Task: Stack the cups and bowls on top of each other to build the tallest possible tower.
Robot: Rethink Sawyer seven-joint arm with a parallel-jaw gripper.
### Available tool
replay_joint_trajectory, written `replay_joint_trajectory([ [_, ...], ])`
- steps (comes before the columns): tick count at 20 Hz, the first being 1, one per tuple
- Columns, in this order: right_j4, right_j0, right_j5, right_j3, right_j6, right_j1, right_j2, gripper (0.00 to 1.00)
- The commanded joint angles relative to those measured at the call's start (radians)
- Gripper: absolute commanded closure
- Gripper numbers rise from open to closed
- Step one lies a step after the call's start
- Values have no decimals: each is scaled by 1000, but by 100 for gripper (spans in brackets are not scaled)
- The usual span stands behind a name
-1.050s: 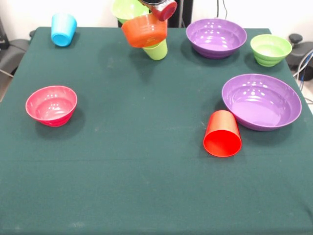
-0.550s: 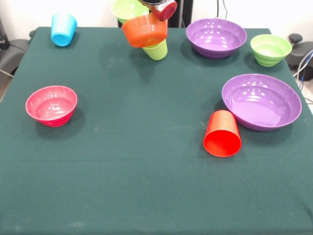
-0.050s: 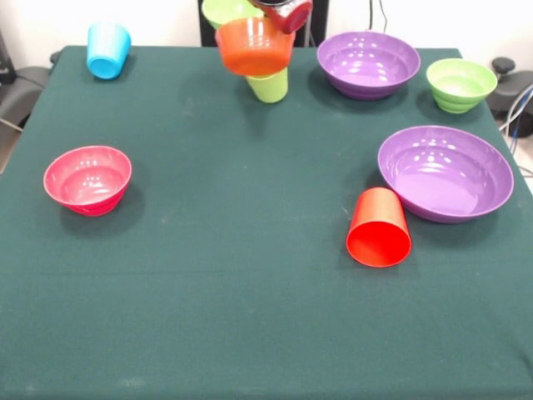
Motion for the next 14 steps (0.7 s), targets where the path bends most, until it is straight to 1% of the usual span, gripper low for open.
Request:
replay_joint_trajectory([
  [1,89,48,-175,104,207,4,146,100],
  [5,124,56,-180,138,201,-12,149,100],
  [8,141,63,-207,149,201,-10,152,100],
  [11,159,57,-240,161,192,-5,171,100],
  [14,174,75,-240,173,205,-18,172,100],
])
